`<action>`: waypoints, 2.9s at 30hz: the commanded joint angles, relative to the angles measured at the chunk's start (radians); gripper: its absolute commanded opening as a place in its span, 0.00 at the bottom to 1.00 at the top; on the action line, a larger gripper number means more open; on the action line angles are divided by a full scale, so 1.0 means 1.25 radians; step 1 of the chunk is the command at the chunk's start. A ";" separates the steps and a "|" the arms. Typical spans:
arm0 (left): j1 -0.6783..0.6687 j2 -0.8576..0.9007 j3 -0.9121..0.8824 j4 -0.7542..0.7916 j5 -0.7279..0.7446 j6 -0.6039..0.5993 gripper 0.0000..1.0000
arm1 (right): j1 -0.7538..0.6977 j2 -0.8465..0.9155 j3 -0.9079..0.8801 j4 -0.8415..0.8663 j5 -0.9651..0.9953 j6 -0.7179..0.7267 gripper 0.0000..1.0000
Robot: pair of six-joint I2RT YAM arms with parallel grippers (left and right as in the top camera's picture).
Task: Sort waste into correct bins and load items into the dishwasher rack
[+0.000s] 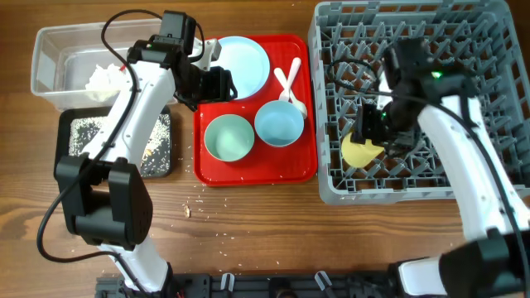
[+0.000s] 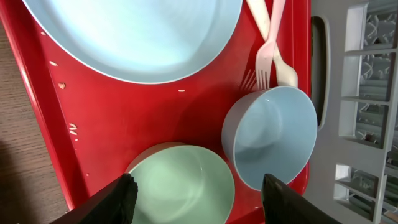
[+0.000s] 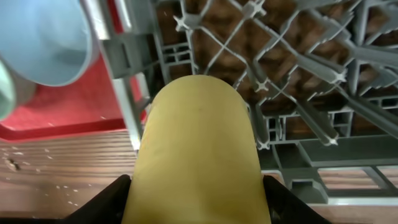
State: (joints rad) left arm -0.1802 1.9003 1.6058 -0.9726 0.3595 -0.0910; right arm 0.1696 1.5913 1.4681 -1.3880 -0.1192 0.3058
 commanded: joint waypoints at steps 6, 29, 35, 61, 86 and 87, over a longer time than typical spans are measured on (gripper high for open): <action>0.003 -0.018 0.013 -0.001 -0.011 0.001 0.66 | 0.029 0.110 0.010 -0.008 -0.009 -0.032 0.50; 0.020 -0.053 0.057 -0.032 -0.011 -0.002 0.65 | 0.109 0.127 0.297 0.151 -0.121 -0.038 0.79; 0.114 -0.128 0.088 -0.078 -0.070 -0.144 0.68 | 0.213 0.224 0.297 0.216 -0.034 -0.005 0.75; 0.298 -0.133 0.087 -0.117 -0.128 -0.143 1.00 | 0.205 0.541 0.298 0.326 0.048 -0.284 0.04; 0.298 -0.133 0.087 -0.117 -0.128 -0.143 1.00 | 0.077 0.399 0.303 0.869 0.915 -0.469 0.04; 0.298 -0.133 0.087 -0.117 -0.128 -0.143 1.00 | 0.081 0.418 0.303 0.899 0.929 -0.521 0.04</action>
State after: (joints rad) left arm 0.1909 1.7378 1.7061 -1.1198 0.2058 -0.2581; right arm 0.2466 2.0621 1.8526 -0.3408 0.9001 -0.0937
